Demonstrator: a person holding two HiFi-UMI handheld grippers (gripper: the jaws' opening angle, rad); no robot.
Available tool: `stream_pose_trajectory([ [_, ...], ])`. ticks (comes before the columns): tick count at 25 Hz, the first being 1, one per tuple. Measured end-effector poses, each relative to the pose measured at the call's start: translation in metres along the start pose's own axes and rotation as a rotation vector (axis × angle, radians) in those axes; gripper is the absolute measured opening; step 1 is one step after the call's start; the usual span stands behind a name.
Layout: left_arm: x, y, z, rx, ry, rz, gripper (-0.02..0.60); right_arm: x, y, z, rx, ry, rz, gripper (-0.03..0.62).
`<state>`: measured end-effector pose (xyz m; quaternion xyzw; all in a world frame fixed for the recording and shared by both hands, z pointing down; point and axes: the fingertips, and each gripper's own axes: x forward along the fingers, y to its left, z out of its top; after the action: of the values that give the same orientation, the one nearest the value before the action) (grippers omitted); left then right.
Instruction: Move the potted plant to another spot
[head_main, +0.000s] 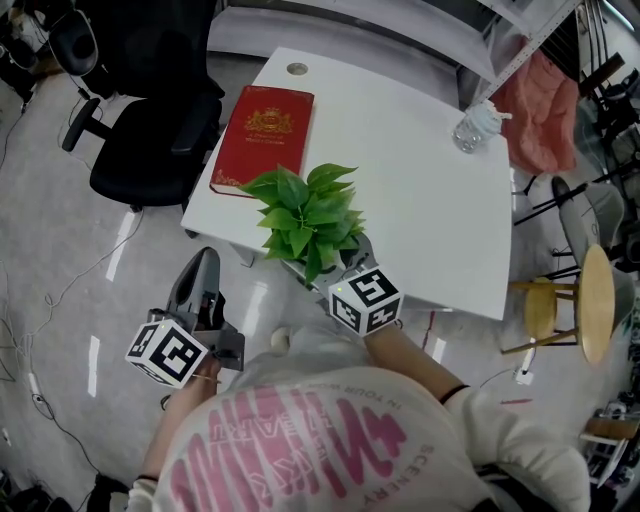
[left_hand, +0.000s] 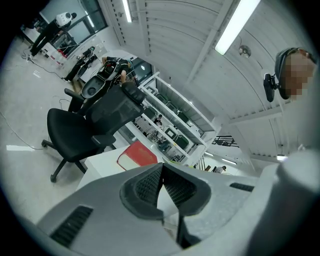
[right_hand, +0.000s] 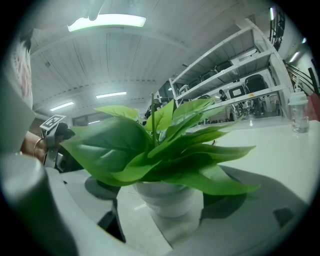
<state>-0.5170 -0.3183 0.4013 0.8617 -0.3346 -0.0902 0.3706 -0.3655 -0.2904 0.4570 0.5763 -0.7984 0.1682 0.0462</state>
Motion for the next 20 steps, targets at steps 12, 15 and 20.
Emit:
stream_pose_trajectory([
  [12,-0.005,-0.008,-0.01,-0.003,-0.001,-0.001,0.003,-0.009,0.005,-0.005,0.019,0.024,0.009,0.494],
  [15,-0.008,-0.013,-0.016,-0.017,-0.009,0.001,0.003,-0.019,0.008,-0.008,-0.001,0.043,0.01,0.494],
  [20,-0.015,-0.036,-0.029,-0.013,-0.009,-0.012,0.003,-0.048,0.008,-0.009,-0.004,0.059,0.003,0.492],
])
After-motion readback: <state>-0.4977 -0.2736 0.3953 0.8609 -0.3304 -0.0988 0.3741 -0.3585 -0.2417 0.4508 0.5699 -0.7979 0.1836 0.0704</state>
